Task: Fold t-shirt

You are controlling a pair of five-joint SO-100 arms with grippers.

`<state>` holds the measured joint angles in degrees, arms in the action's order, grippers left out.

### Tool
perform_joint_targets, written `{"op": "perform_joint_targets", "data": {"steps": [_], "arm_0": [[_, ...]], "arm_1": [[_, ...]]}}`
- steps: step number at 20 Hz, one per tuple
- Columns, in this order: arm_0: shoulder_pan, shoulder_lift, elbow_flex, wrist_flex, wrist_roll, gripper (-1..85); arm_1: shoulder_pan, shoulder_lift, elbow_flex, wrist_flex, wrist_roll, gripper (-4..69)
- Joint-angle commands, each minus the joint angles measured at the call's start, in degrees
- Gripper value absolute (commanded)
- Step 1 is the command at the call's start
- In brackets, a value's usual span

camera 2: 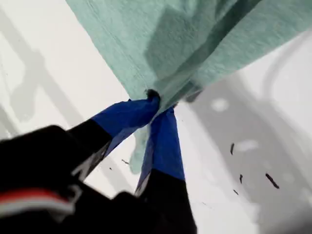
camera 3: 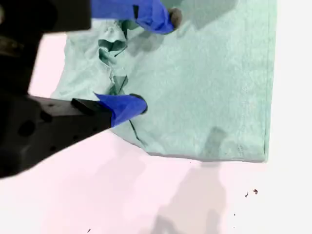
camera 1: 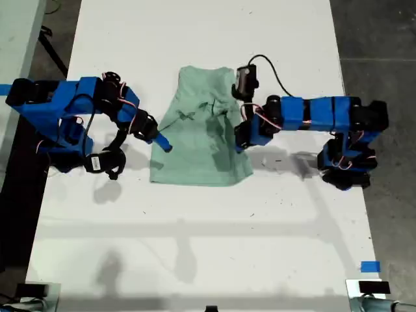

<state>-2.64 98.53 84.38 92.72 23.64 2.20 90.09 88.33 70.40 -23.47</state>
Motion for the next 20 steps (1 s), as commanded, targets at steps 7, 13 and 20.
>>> {"op": "perform_joint_targets", "data": {"steps": [7, 13, 20], "arm_0": [[1.0, 0.4, -1.4, -0.7, -0.5, 27.0], [0.7, 0.4, -1.1, -0.9, -0.5, 27.3], [1.4, 0.5, 3.2, -0.8, -6.4, 27.8]], "arm_1": [[-3.7, -31.6, -33.3, 3.6, 7.1, -1.1], [-3.6, -27.8, -46.2, 12.6, 2.6, 29.7], [0.4, -13.7, -37.6, 20.2, 1.0, 25.0]]}}
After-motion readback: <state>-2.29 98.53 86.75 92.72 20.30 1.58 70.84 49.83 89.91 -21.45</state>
